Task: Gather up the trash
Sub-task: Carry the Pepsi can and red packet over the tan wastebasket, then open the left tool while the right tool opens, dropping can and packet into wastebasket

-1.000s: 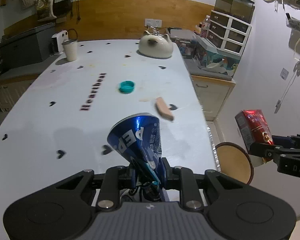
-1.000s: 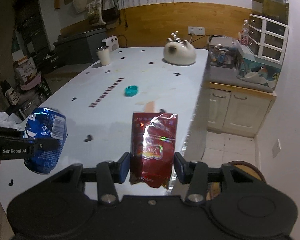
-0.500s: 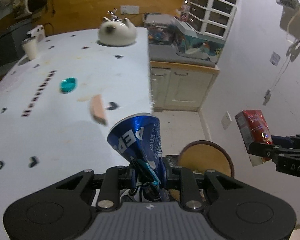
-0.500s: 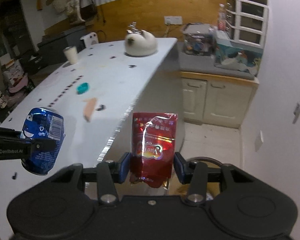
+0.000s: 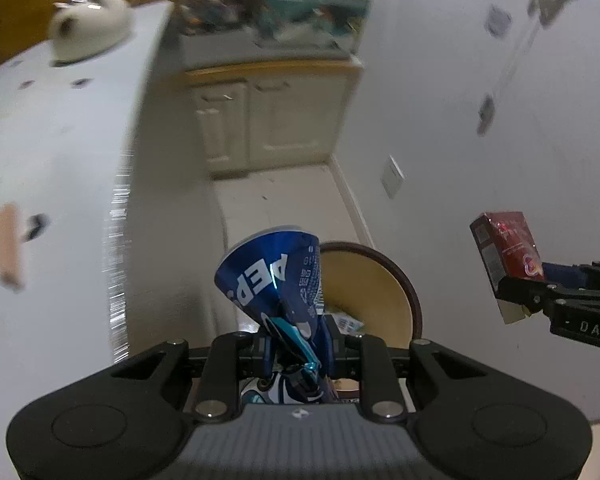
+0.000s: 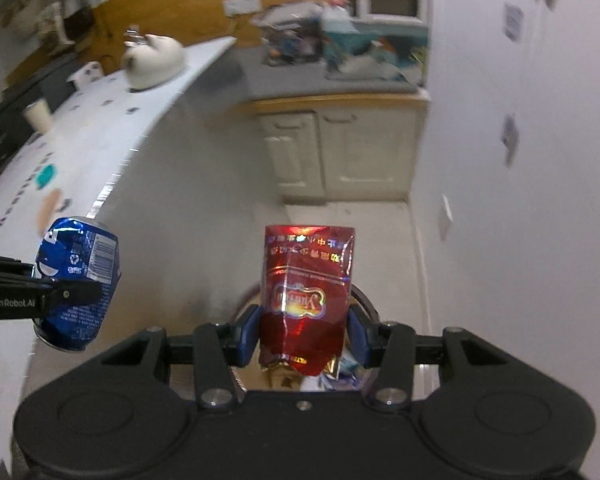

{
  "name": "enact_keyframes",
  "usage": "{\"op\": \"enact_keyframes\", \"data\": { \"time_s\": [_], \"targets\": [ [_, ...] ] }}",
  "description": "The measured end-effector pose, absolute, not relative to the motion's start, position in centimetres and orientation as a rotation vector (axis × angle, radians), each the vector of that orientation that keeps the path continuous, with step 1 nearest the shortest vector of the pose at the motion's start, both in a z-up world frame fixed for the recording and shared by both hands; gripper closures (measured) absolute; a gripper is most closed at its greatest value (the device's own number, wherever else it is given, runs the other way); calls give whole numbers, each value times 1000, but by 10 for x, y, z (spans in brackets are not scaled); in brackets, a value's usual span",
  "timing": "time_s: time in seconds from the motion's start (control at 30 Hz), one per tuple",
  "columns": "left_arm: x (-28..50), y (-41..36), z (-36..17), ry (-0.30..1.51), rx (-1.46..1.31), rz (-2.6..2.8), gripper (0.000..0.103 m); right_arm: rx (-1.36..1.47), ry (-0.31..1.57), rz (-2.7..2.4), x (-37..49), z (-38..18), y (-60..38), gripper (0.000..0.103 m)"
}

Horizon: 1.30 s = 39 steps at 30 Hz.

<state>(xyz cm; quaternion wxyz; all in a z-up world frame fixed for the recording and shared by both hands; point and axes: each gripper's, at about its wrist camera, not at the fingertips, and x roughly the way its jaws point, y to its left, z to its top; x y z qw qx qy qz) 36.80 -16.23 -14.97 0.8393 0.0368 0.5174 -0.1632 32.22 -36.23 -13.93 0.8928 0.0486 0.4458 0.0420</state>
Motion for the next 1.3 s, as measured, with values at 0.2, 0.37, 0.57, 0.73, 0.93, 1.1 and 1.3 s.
{"op": "enact_keyframes", "data": {
  "time_s": [0.2,0.37,0.57,0.73,0.93,1.1,1.3],
  "targets": [
    [405,-207,-208,1184,152,-441,79,152,992,18,337,-183,-388,56],
    [431,-239,-264,1243,223,-537,79,193,1052,4,355,-226,-394,55],
    [462,-264,-327,1289,306,-644,79,239,1124,19,375,-282,-391,55],
    [484,-271,-364,1323,370,-677,78,260,1164,28,387,-318,-387,55],
    [505,-275,-399,1346,440,-678,63,301,1198,8,392,-341,-390,55],
    [510,-263,-396,1341,368,-638,39,316,1215,17,397,-353,-388,55],
    [503,-245,-384,1339,277,-609,38,343,1239,6,402,-367,-385,54]
  ]
}}
